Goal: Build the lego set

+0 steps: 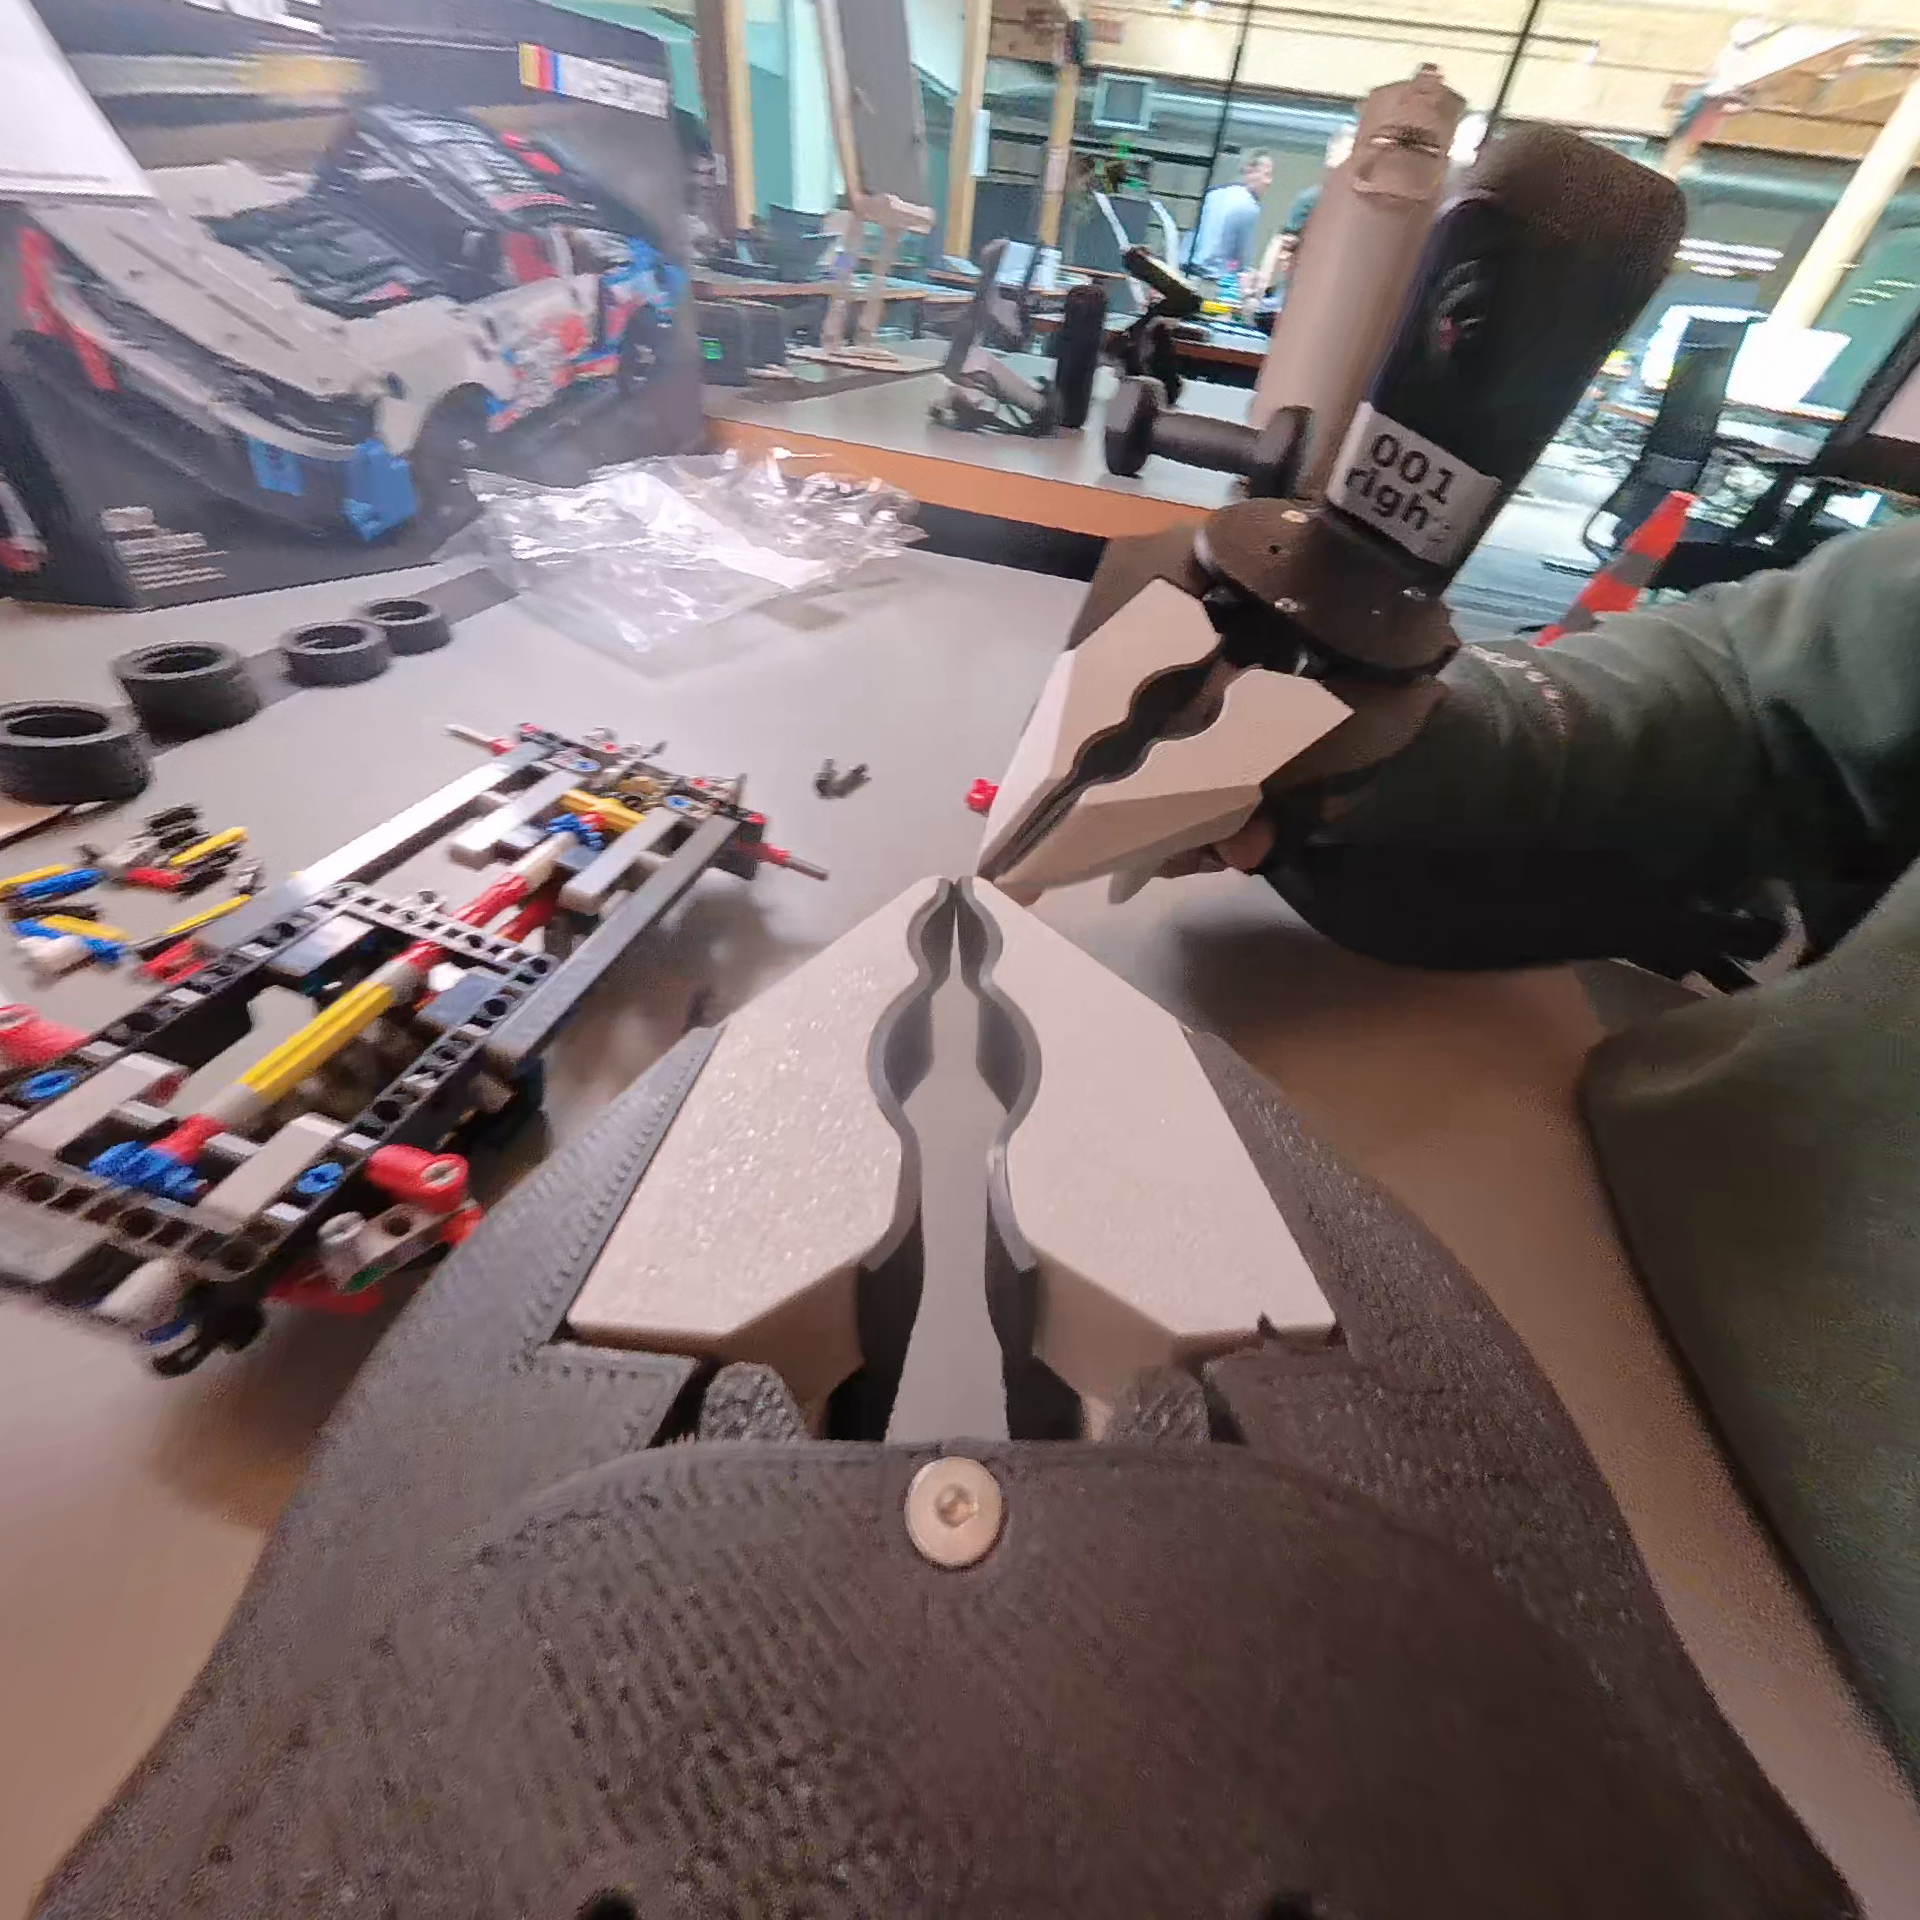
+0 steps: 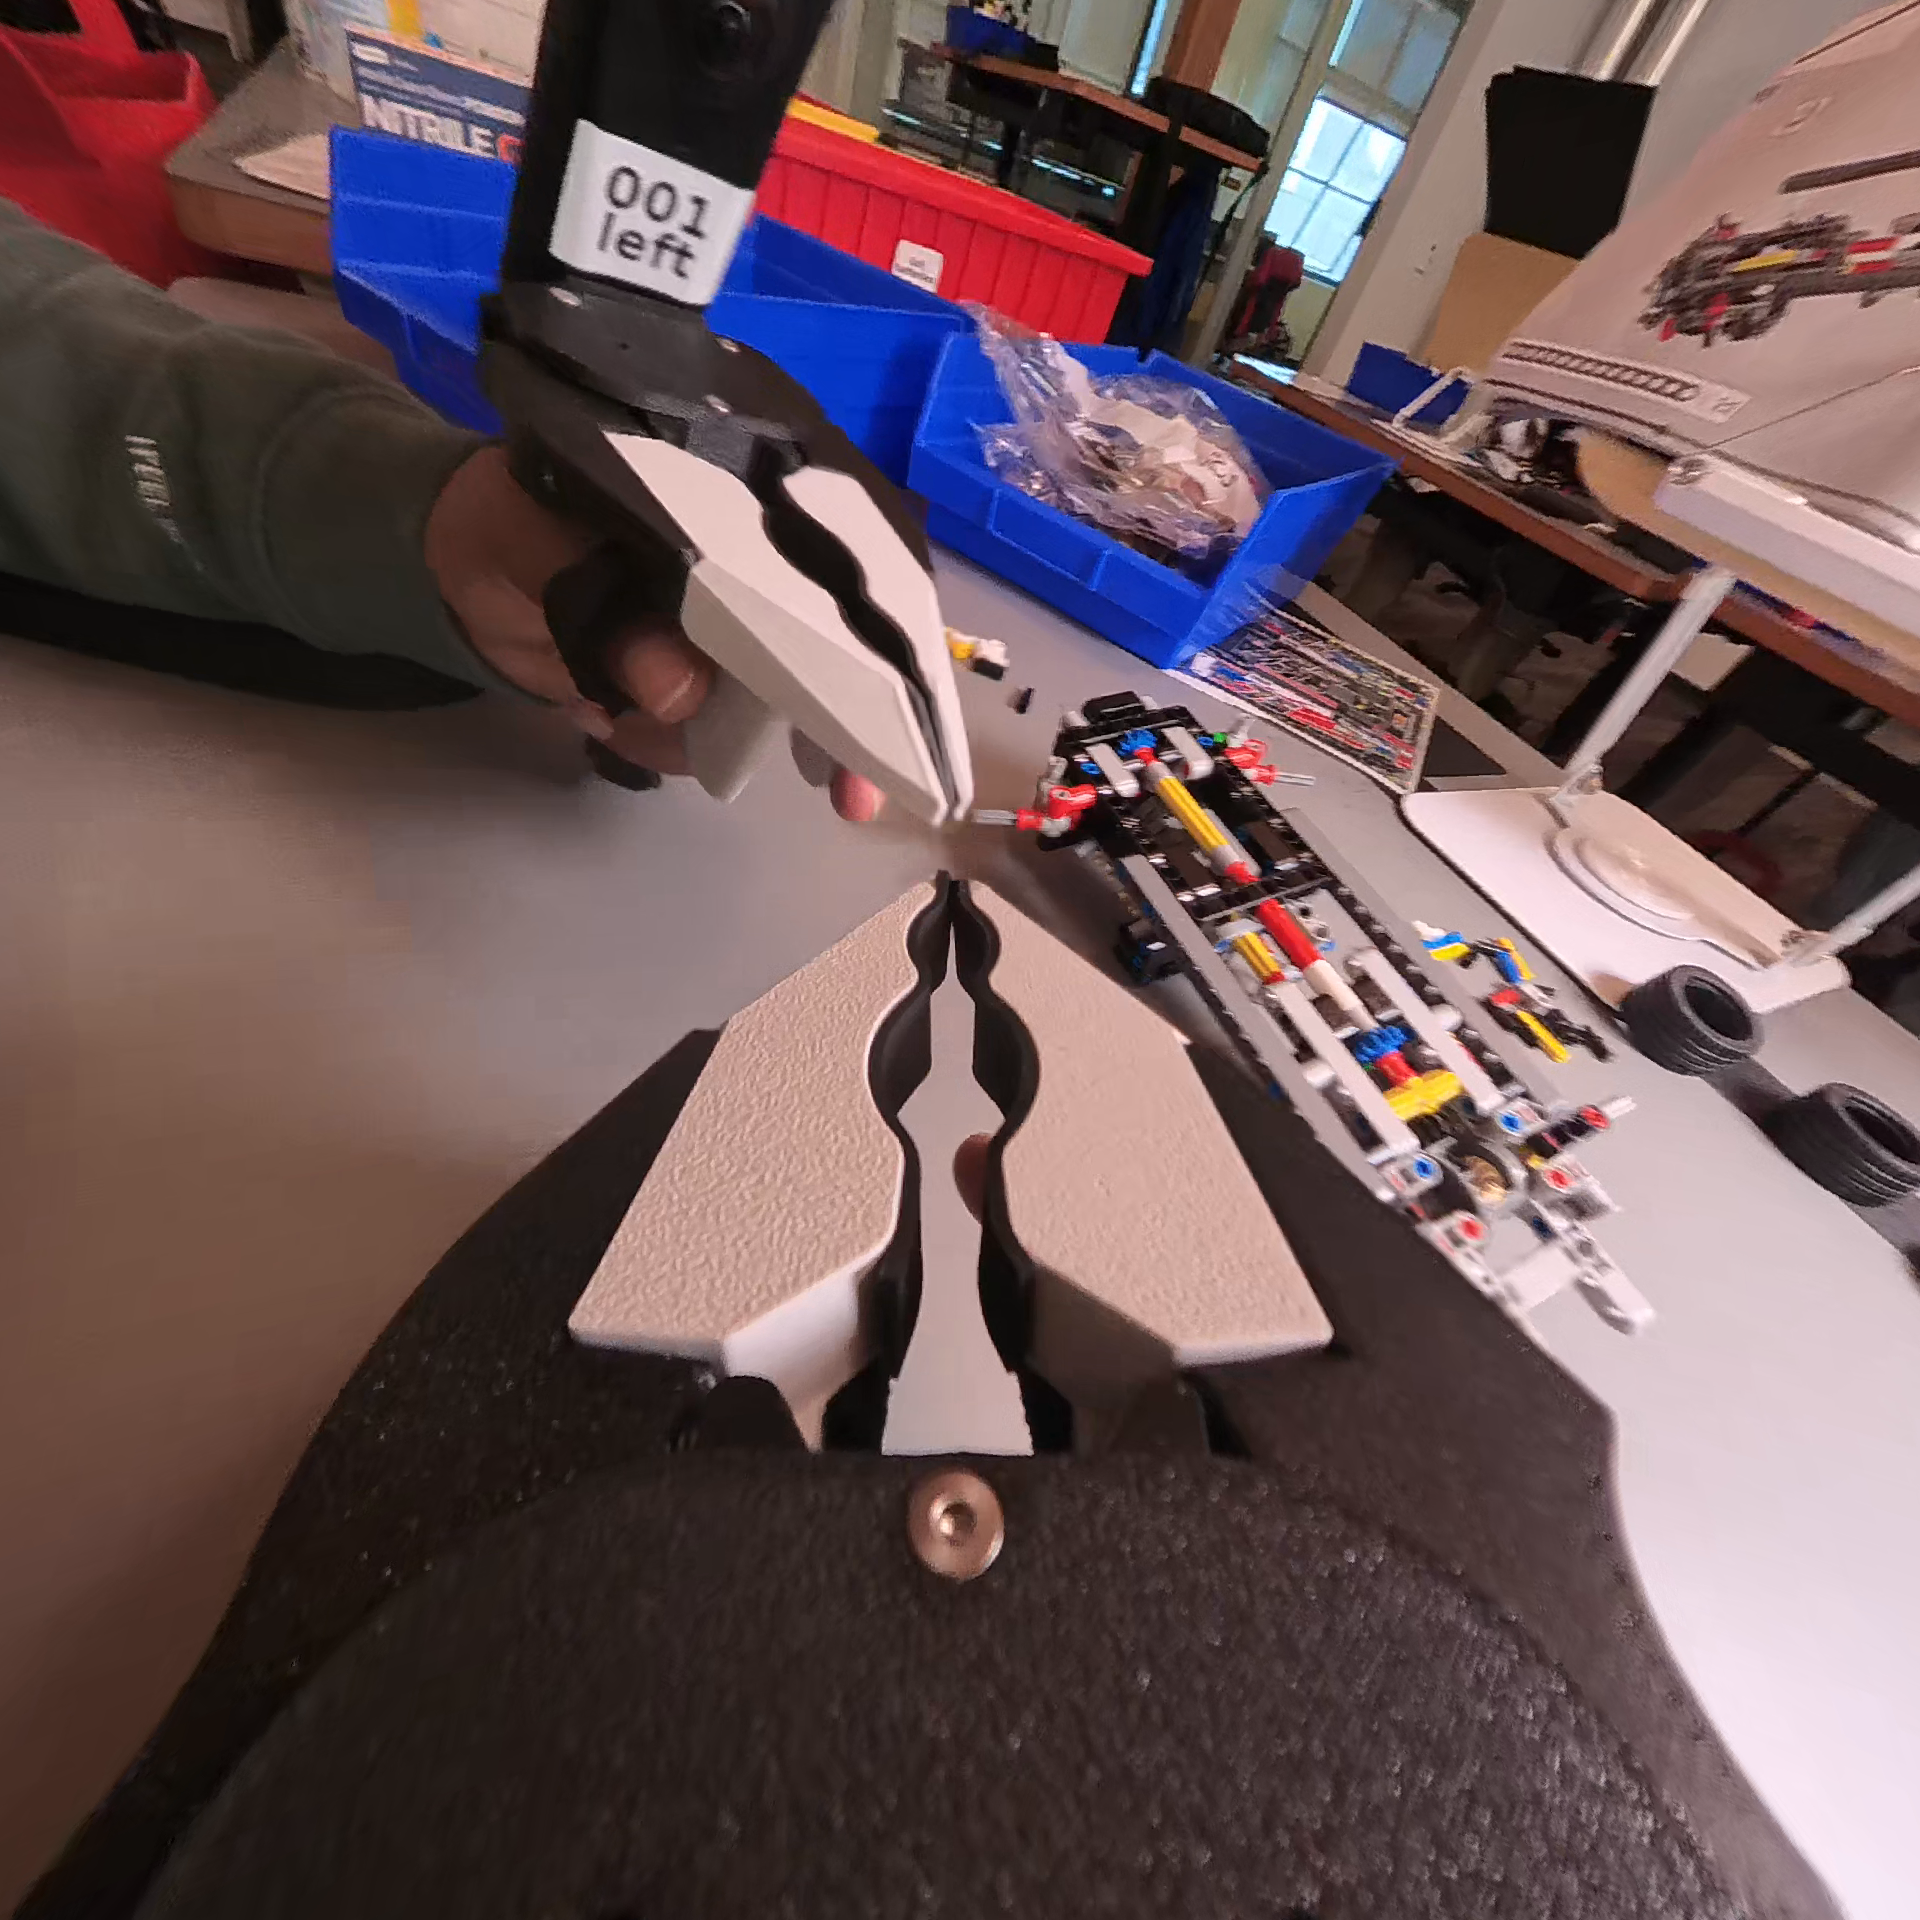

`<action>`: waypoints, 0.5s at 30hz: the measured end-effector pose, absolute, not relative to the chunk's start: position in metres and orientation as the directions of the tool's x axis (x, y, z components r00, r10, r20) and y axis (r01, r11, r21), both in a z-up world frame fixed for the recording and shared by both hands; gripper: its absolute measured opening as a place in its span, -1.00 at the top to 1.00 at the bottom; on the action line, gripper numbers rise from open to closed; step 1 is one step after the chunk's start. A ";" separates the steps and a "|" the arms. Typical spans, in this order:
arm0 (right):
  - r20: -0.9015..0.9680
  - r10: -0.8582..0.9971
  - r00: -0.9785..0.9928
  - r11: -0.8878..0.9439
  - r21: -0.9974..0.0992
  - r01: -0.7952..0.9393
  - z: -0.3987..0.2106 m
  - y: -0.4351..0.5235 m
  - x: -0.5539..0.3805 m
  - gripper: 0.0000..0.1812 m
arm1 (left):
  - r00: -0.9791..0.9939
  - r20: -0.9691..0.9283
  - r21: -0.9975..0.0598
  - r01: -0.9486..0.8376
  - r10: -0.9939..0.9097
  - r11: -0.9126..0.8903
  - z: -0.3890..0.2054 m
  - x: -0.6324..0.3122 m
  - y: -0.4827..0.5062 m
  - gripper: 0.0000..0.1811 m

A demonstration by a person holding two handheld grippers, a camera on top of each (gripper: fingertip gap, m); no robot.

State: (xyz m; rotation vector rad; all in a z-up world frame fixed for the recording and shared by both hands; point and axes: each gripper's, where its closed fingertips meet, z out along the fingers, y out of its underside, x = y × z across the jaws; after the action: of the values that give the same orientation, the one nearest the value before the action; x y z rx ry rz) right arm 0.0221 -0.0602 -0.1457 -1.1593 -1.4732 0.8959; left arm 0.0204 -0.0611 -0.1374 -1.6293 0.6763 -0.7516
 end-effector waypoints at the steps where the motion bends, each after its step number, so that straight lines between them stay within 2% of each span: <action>1: 0.270 0.963 0.004 0.263 -0.940 0.216 -0.144 -0.052 0.025 1.00 | 0.653 0.121 -0.983 -0.024 -0.748 -0.180 -0.137 0.013 -0.057 1.00; 6: 0.271 0.960 0.063 0.229 -0.898 0.377 -0.168 -0.013 0.043 0.99 | 0.727 0.144 -0.963 -0.052 -0.671 -0.263 -0.154 -0.013 -0.045 0.93; 10: 0.201 0.964 -0.175 0.261 -0.847 0.463 -0.190 -0.040 0.057 0.88 | 0.680 0.105 -0.941 -0.167 -0.725 -0.293 -0.172 0.002 -0.053 0.87; 13: 0.158 0.938 -0.308 0.312 -0.770 0.556 -0.212 -0.061 0.067 0.77 | 0.616 0.024 -0.913 -0.307 -0.788 -0.267 -0.188 0.020 -0.064 0.86; 15: 0.205 0.918 -0.339 0.375 -0.726 0.577 -0.219 -0.068 0.063 0.82 | 0.568 -0.018 -0.889 -0.386 -0.823 -0.247 -0.198 0.031 -0.071 0.86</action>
State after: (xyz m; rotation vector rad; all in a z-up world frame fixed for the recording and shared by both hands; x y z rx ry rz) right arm 0.0634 -0.0682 -0.2195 -1.2839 -2.0351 0.7326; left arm 0.0308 -0.0710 -0.1976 -1.8523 0.9851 -0.5773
